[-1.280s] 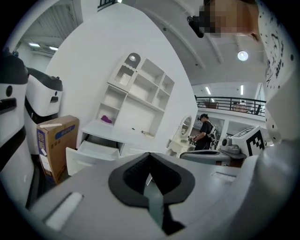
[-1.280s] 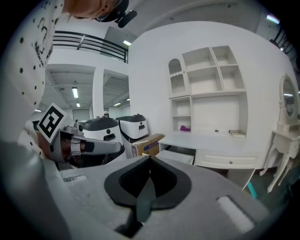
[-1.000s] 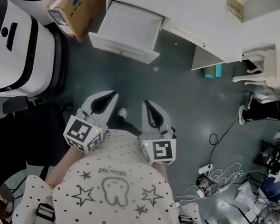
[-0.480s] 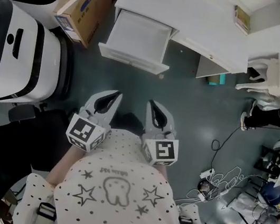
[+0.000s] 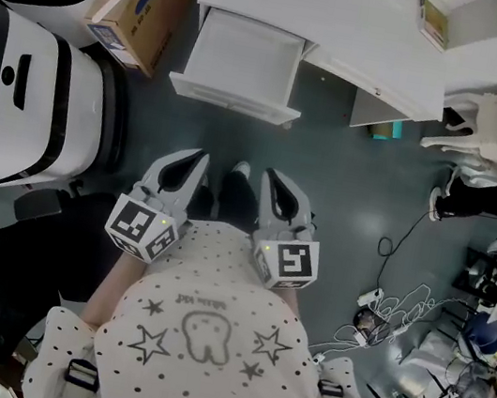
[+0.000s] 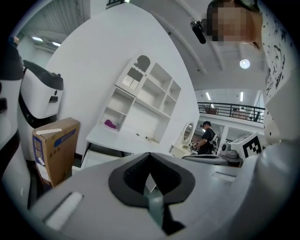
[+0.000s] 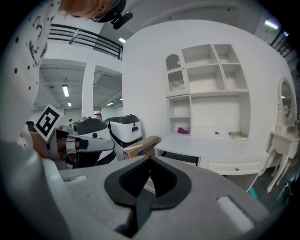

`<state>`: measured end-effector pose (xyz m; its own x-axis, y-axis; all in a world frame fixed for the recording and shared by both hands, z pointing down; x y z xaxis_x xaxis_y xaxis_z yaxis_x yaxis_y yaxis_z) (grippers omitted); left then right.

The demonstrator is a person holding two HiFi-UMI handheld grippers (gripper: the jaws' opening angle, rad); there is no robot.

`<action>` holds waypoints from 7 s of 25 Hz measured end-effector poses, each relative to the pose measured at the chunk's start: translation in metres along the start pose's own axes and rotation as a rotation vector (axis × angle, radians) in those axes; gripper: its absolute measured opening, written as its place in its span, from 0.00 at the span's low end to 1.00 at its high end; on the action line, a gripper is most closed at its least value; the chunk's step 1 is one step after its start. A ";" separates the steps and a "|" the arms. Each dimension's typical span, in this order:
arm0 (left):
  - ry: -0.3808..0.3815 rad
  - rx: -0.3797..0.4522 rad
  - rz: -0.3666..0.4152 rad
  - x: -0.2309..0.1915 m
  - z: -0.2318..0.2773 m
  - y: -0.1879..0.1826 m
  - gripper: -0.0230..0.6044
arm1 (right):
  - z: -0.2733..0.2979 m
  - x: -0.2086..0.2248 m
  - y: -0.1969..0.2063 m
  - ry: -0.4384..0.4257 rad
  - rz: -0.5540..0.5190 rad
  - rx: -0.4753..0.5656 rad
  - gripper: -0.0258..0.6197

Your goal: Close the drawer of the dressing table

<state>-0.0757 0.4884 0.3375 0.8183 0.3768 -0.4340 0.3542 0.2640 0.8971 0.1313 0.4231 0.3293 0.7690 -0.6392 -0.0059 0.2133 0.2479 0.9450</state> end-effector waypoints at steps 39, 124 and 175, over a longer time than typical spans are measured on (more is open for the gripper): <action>-0.123 0.124 -0.076 -0.053 0.153 -0.019 0.03 | 0.113 0.146 -0.024 -0.045 -0.065 -0.023 0.04; -0.150 -0.805 -0.399 -0.255 0.219 0.215 0.17 | 0.219 0.167 -0.073 0.053 -0.143 -0.155 0.04; -0.380 -0.731 -0.384 -0.284 0.272 0.188 0.16 | 0.258 0.229 -0.075 -0.138 -0.161 -0.143 0.04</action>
<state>-0.1185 0.1899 0.6523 0.8433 -0.1378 -0.5195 0.3641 0.8574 0.3637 0.1357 0.0705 0.3417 0.6309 -0.7696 -0.0984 0.4169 0.2293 0.8796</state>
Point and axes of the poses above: the fingertips, and each gripper's own axes: z forward along the fingers, x to its right, y out of its underside, the point moved 10 cm from there along -z, backward along the fingers, and after that the axes turned 11 degrees about y, right-handed, at the moved point
